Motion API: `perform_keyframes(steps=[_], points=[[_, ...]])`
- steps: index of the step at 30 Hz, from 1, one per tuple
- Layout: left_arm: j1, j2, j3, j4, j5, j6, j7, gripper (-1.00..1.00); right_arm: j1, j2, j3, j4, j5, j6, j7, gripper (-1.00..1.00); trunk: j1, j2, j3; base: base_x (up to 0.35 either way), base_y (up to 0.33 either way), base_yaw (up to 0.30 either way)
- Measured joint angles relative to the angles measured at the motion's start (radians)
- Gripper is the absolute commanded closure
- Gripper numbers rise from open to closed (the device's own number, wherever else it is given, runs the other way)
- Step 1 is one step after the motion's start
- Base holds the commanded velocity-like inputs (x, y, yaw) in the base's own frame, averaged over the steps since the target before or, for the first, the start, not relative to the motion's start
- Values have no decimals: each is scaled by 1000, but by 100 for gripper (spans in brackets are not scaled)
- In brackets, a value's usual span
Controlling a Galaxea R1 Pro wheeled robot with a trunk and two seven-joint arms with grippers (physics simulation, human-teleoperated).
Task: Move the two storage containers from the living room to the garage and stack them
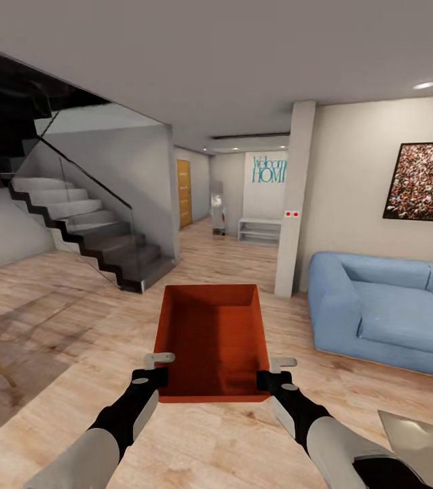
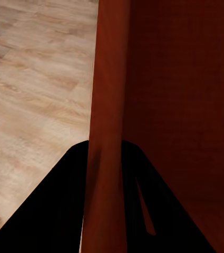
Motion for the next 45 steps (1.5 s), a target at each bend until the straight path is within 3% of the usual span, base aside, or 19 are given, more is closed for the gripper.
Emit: perform_keyframes(steps=[11,45], points=[[0,-8,-1,0,0,0,13,100,0,-7,-3,0,1,1,11,100,0,0,0,321,74,-102],[0,1,0,0,0,1,1,100,-1,1,-1,4,0,-2,-1,100,0,0,0,321,70,-1]])
